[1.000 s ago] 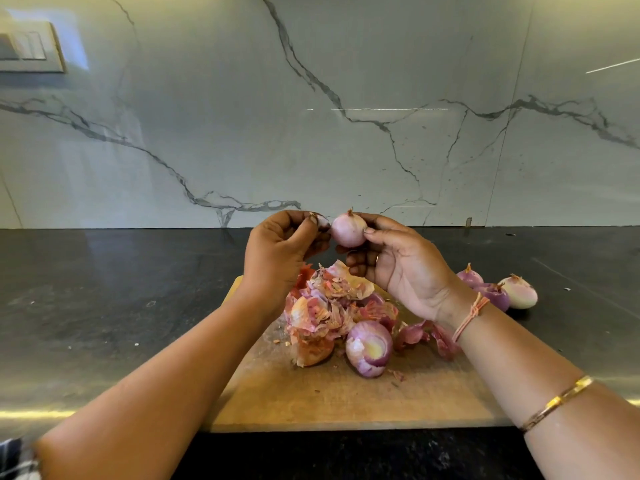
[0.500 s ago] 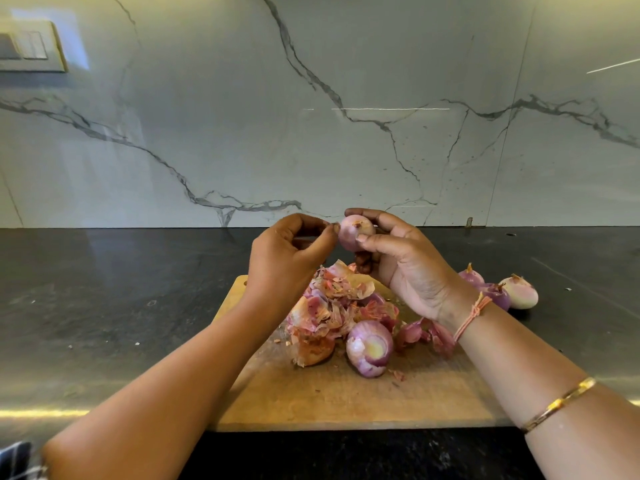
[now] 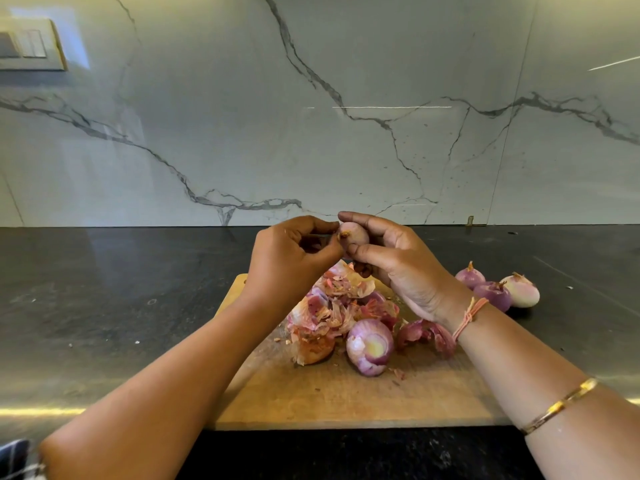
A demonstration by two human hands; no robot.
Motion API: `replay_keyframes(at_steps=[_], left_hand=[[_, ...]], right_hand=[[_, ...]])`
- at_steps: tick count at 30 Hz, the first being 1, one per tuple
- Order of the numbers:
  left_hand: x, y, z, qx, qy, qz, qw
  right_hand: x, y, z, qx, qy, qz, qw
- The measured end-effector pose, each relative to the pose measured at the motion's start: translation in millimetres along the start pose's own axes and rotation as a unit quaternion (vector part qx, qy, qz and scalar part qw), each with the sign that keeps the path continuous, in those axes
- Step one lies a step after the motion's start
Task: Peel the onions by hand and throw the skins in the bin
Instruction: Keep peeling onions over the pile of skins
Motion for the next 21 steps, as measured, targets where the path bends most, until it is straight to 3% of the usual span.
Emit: replay_keyframes(at_steps=[6, 21], left_hand=[[3.2, 1.4, 0.0, 0.017, -0.053, -0.071, 0.996], [2.5, 2.6, 0.2, 0.04, -0.09, -0.121, 0.988]], right_hand=[[-0.9, -2.9, 1.8, -0.001, 0.015, 0.033, 0.999], [-1.4, -2.9, 1.4, -0.035, 0.014, 0.003, 0.999]])
Point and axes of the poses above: each hand's wrist, its own z-axis away from the middle knuckle, its own y-axis out of the back of the hand, x = y × z, the point moved 3 cm from there along -z, towards the middle knuckle, and after that the axes turned 2 degrees about -y, right-handed, at the moved point
